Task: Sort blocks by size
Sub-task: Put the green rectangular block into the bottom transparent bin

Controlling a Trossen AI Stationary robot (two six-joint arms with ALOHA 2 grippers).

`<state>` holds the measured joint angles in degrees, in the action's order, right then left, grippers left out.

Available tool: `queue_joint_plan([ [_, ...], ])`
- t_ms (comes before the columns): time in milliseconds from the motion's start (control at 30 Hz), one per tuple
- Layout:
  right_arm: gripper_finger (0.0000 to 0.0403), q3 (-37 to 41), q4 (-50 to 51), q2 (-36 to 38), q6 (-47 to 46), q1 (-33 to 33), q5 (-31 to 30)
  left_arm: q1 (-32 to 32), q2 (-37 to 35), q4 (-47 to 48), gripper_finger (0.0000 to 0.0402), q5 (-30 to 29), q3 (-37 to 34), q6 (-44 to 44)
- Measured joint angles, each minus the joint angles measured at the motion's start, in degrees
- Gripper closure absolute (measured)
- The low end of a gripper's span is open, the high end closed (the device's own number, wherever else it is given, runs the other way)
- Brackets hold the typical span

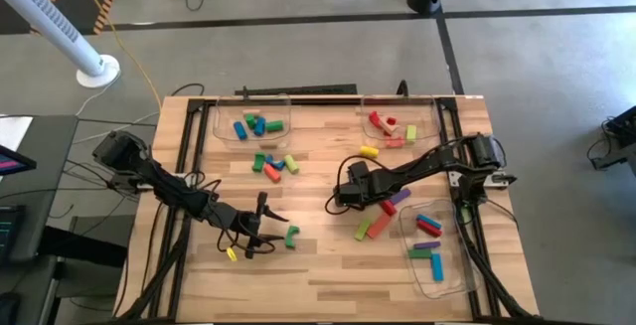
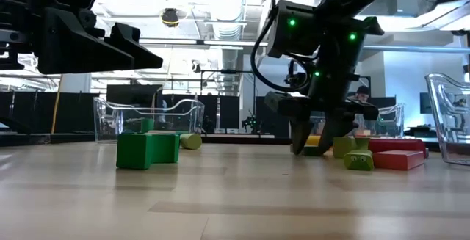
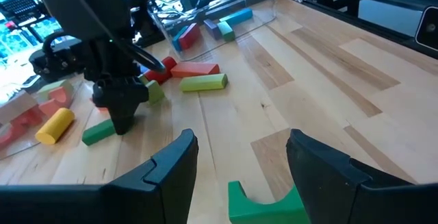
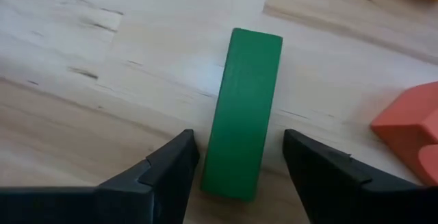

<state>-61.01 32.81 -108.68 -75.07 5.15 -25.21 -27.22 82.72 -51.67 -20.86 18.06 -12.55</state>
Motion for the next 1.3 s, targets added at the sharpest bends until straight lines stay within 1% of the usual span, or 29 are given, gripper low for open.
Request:
queue_joint_plan([
  [100,0.0153,0.0,0.1,0.0,0.5,0.0,0.0,0.0,0.0,0.0,0.0188,0.0,0.0,0.0],
  [167,0.0168,0.1,0.1,0.3,0.7,0.1,0.0,0.0,0.0,0.0,0.0188,0.0,0.0,0.1],
  [467,0.0273,0.2,0.3,0.2,2.1,0.9,-0.2,0.0,0.0,0.0,0.0188,0.0,0.0,0.1],
  [633,0.0275,-0.4,0.6,0.1,3.4,2.2,-0.3,0.0,0.0,-0.1,0.0189,0.0,0.0,0.0],
  [800,0.0273,-3.2,1.6,-0.3,6.1,4.9,0.6,0.0,0.0,-1.4,0.0189,-0.5,0.0,-2.0],
  [867,0.0269,-4.9,1.2,-0.3,6.9,6.6,1.9,0.0,0.0,-2.6,0.0189,-0.9,0.0,-4.3],
  [933,0.0268,-6.7,0.5,-0.3,8.1,8.4,2.0,0.0,0.0,-3.8,0.0189,-0.9,0.0,-7.7],
  [1067,0.0272,-11.2,0.6,-0.3,10.7,12.1,1.3,0.0,0.0,-6.4,0.0189,-0.9,0.0,-14.5],
  [1200,0.0271,-16.0,-1.1,-0.2,14.8,15.7,0.7,0.0,0.0,-6.8,0.0189,-0.8,1.3,-18.8],
  [1300,0.0270,-18.8,-4.0,-0.2,17.8,18.1,0.7,0.0,0.0,-5.4,0.0189,2.1,3.5,-21.7],
])
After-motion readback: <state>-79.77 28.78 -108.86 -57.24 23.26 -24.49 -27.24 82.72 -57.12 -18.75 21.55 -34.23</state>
